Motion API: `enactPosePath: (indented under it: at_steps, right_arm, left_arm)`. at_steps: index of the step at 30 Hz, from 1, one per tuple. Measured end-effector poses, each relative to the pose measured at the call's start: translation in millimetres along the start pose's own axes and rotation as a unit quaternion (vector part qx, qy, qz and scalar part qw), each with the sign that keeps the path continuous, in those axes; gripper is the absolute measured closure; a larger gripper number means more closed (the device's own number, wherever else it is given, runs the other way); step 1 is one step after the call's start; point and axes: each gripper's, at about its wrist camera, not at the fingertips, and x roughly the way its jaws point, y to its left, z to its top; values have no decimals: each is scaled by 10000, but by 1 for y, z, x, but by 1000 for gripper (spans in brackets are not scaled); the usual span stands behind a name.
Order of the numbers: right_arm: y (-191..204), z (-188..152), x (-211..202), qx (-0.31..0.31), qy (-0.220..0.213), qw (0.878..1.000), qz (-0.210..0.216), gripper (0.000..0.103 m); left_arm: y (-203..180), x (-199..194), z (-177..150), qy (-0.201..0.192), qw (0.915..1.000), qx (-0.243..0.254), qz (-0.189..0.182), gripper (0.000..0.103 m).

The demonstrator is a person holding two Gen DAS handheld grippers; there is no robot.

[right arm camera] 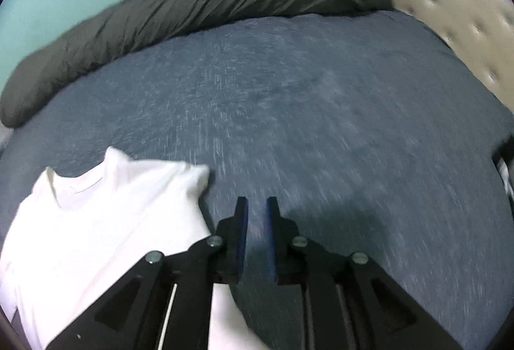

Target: Fold clothes

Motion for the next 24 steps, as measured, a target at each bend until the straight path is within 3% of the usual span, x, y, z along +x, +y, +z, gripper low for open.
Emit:
enactPosePath:
  at_steps: [3, 7, 11, 24]
  right_arm:
    - [2, -32, -32, 139, 50, 9991, 410, 76]
    - [3, -76, -74, 327, 87, 9953, 903, 74]
    - [-3, -122, -106, 722, 67, 9891, 1285, 70]
    - [13, -206, -142, 764, 109, 9821, 1718, 67]
  left_arm:
    - [2, -1, -1, -25, 9999, -139, -63, 100]
    - [-2, -12, -1, -159, 9996, -222, -119, 99]
    - [-7, -24, -4, -304, 9993, -208, -86, 90]
    - [-49, -6, -32, -79, 9992, -55, -396, 85]
